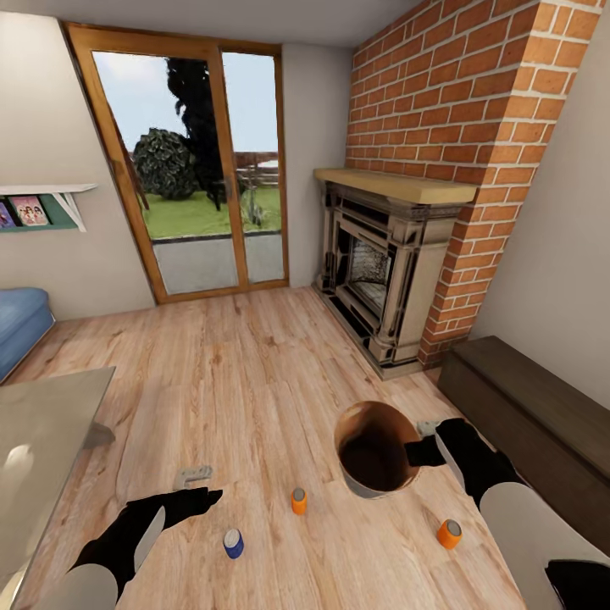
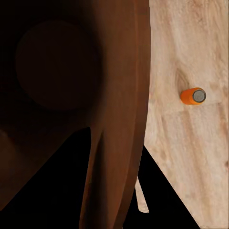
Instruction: Put the three can of soda from the living room inside the tash can in the kitchen.
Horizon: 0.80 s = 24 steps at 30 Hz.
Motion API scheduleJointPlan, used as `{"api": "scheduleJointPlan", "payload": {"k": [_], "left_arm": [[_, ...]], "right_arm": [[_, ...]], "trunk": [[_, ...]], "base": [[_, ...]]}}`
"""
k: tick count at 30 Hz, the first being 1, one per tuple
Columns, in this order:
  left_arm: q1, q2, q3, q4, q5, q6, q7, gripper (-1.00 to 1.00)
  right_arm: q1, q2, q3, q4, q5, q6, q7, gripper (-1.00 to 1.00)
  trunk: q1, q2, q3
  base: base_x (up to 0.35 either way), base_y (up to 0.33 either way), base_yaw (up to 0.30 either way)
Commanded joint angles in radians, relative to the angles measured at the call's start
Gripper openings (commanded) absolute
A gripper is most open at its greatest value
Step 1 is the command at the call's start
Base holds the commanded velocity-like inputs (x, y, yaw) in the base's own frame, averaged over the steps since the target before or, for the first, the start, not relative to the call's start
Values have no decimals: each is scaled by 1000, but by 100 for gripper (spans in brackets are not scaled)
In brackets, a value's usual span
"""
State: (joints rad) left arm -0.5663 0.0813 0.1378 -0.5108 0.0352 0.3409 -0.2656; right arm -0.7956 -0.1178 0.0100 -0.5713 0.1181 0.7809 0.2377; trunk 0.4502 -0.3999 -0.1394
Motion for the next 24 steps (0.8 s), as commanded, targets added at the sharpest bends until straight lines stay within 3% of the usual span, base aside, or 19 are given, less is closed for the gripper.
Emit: {"api": "scheduleJointPlan", "payload": {"k": [1,24], "left_arm": [[0,-1,0,0,0,0,0,100],[0,-6,0,0,-1,-7,0,100]], "right_arm": [[-1,1,0,-1,-2,0,4,-100],[-1,13,2,0,3,-1,3,-100]], "trunk": [[0,0,0],[0,0,0]], "base": [[0,0,0],[0,0,0]]}}
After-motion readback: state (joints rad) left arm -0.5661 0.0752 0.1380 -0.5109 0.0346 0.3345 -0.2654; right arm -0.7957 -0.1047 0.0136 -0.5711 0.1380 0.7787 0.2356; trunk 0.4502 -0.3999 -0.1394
